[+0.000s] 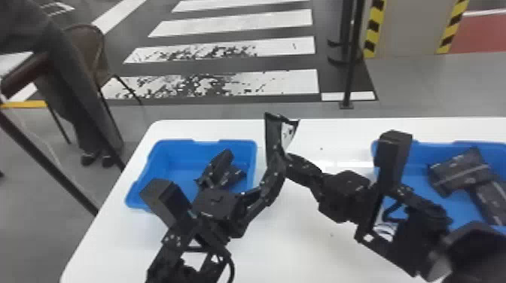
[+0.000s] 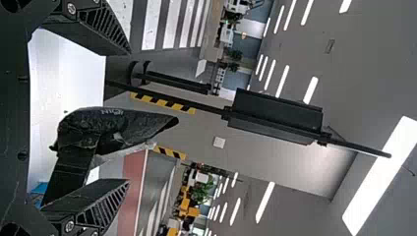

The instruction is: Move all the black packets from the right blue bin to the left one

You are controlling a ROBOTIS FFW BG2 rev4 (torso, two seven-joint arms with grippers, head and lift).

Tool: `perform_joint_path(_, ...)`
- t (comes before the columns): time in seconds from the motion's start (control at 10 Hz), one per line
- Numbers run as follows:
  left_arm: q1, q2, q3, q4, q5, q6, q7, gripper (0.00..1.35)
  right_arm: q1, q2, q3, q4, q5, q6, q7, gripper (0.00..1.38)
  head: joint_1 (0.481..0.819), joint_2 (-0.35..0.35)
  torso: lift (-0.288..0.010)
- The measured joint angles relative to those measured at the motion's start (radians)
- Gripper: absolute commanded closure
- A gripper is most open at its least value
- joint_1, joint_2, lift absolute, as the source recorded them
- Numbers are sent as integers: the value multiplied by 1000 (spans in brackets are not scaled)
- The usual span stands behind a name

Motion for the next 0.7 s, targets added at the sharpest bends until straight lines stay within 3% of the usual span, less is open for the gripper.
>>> perform_joint_path(0.5,-9,-3,1,21,9,5,2,117,-8,-35,138,-22,-78,16,0,1154,695,292,-140)
perform_joint_path(0.6,-10,-3,1,22,9,5,2,228,-16,-40,159,-22,-87,18,0,1154,695,310,-140)
perform_joint_path(0.7,-12,-3,1,23,-1,7,2,831,-20,-41,167,-22,-89,18,0,1154,695,315,-140)
